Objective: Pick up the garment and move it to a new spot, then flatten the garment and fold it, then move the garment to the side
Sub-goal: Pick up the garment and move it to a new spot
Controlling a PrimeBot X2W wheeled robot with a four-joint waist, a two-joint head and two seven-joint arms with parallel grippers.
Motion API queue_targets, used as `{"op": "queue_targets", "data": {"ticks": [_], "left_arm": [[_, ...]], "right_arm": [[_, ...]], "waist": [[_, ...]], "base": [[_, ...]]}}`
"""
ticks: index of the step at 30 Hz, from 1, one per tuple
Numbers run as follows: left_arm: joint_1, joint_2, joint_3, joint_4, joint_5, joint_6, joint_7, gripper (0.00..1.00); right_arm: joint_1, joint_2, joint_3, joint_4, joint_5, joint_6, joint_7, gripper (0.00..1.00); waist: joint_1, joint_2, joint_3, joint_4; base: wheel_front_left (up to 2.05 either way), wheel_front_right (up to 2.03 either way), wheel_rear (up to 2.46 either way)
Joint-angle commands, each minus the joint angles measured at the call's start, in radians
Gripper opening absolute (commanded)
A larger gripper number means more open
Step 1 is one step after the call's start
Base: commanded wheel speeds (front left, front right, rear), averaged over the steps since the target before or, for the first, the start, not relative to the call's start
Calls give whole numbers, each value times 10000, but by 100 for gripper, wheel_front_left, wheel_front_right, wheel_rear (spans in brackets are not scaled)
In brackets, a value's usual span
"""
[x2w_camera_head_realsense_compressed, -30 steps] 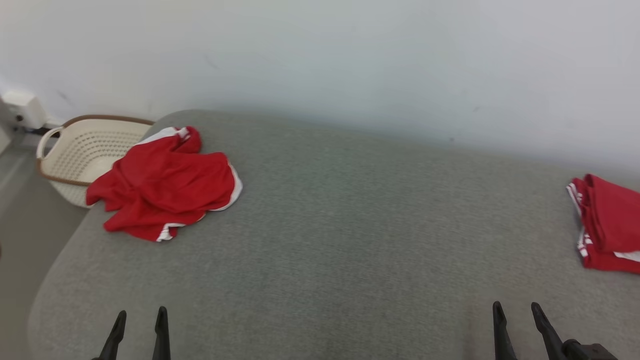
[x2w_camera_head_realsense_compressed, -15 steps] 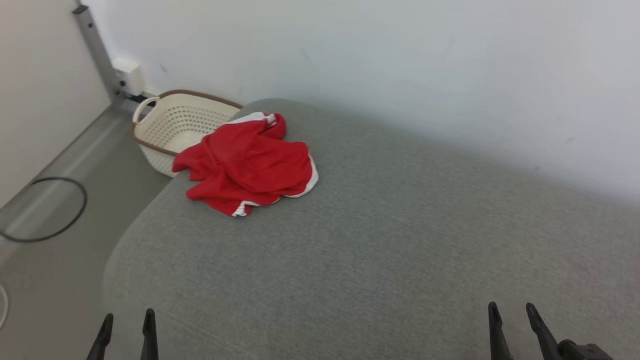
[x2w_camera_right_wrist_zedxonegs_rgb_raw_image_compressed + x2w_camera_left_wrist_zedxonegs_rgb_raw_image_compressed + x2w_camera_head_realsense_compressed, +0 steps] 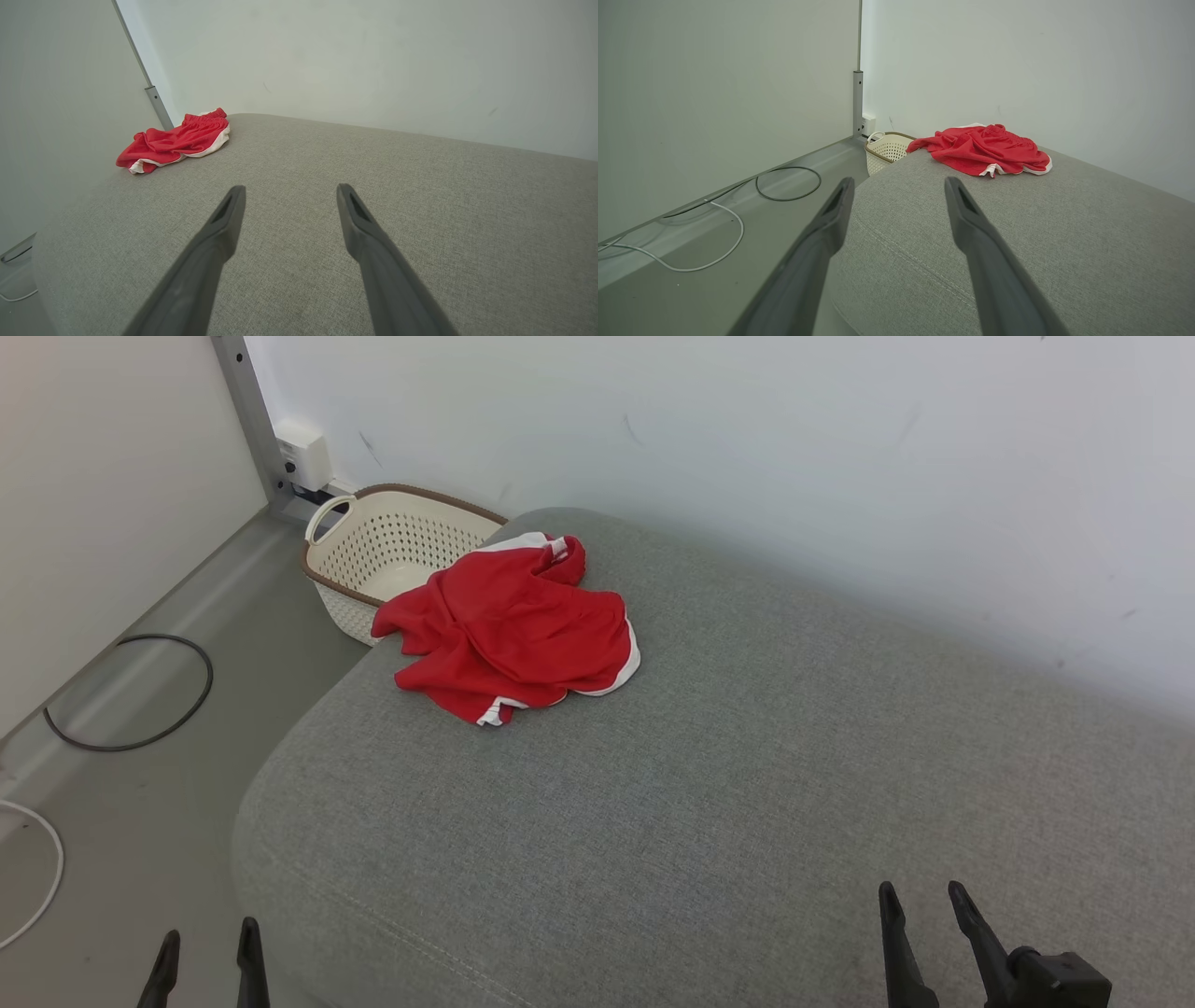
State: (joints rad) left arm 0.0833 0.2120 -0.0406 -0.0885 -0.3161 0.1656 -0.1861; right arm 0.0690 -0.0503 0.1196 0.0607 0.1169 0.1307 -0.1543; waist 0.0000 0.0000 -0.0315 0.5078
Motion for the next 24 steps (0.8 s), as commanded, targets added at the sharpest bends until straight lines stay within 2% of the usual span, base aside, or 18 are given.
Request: {"op": "queue_targets", "data": {"ticks": [1, 7, 12, 17, 24], "left_arm": [[213, 42, 54, -21, -42, 22, -56, 100], [57, -29, 60, 53, -168, 68, -73, 100], [-508, 112, -84, 220, -258, -160, 107, 100], [-1430, 453, 139, 698, -528, -515, 101, 100], [-3394, 971, 564, 1363, -1102, -935, 402, 100]], "right_arm": [[-57, 6, 29, 69, -24, 2, -17, 100], [-65, 6, 43, 101, -21, 2, -42, 100], [186, 5, 8, 58, 92, 2, -89, 100], [69, 5, 290, -37, 27, 2, 15, 100], [-686, 2, 947, -228, -209, 2, 196, 100]], "waist": [[0, 0, -6, -7], [0, 0, -30, -30], [0, 0, -113, -99], [0, 0, 53, -728], [0, 0, 786, -2019]], "base": [[0, 0, 0], [0, 0, 0], [0, 0, 0], [0, 0, 0], [0, 0, 0]]}}
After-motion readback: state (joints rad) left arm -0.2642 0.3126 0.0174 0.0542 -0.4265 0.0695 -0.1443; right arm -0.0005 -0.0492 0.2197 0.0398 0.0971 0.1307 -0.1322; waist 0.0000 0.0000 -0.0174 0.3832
